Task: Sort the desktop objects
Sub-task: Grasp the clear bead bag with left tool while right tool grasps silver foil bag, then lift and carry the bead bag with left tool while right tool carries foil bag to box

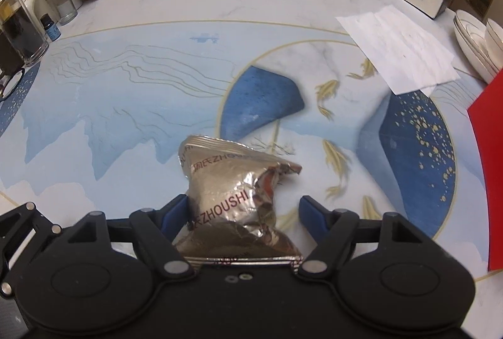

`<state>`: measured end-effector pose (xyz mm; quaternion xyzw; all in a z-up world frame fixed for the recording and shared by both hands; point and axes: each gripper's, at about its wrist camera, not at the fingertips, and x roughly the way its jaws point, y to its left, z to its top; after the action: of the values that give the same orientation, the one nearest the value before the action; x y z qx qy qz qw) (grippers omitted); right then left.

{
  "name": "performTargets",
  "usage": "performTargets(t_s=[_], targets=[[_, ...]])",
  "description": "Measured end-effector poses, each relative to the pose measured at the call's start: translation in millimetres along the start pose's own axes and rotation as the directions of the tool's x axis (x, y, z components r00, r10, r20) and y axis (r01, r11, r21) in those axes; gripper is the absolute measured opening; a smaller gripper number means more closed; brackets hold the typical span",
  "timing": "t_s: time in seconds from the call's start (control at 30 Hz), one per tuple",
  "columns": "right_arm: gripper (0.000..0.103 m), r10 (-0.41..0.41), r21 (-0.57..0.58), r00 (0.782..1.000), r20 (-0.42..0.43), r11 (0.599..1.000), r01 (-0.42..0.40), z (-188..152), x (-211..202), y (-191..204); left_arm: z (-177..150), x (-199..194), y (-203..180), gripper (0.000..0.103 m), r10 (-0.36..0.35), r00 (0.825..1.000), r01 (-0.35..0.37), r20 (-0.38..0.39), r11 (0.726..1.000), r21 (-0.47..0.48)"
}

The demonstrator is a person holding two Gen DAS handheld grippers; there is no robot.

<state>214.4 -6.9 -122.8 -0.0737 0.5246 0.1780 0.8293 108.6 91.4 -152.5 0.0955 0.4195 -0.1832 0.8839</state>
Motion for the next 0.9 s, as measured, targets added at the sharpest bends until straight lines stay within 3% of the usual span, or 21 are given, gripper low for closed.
performTargets(t_s=[0.13,0.27,0.4,0.6,0.9], targets=[[0.070,0.001,-0.002,1.000,0.007,1.000,-0.001,-3.5,-3.0,-7.7,2.6,-0.8,-4.0,0.069,0.003,1.000,-0.003,-0.001,1.000,0.006],[0.054,0.016,0.001,1.000,0.011,1.000,-0.016,-4.7,-8.4,-12.8,3.9,-0.7,-4.2,0.064,0.004,1.000,-0.004,0.000,1.000,0.007],[0.048,0.009,0.002,1.000,0.019,1.000,-0.009,-7.8,-15.4,-21.2,6.3,-1.2,-6.6,0.058,0.009,1.000,-0.009,-0.002,1.000,0.003],[0.046,0.011,0.034,0.999,0.034,0.999,-0.012,-16.1,-31.0,-44.4,16.1,-1.6,-6.7,0.051,-0.004,1.000,0.004,-0.007,1.000,-0.027],[0.046,0.021,0.067,0.998,0.057,0.997,-0.025,-29.5,-63.0,-78.6,29.3,-1.8,-15.6,0.050,0.010,1.000,-0.011,-0.011,0.998,-0.069]])
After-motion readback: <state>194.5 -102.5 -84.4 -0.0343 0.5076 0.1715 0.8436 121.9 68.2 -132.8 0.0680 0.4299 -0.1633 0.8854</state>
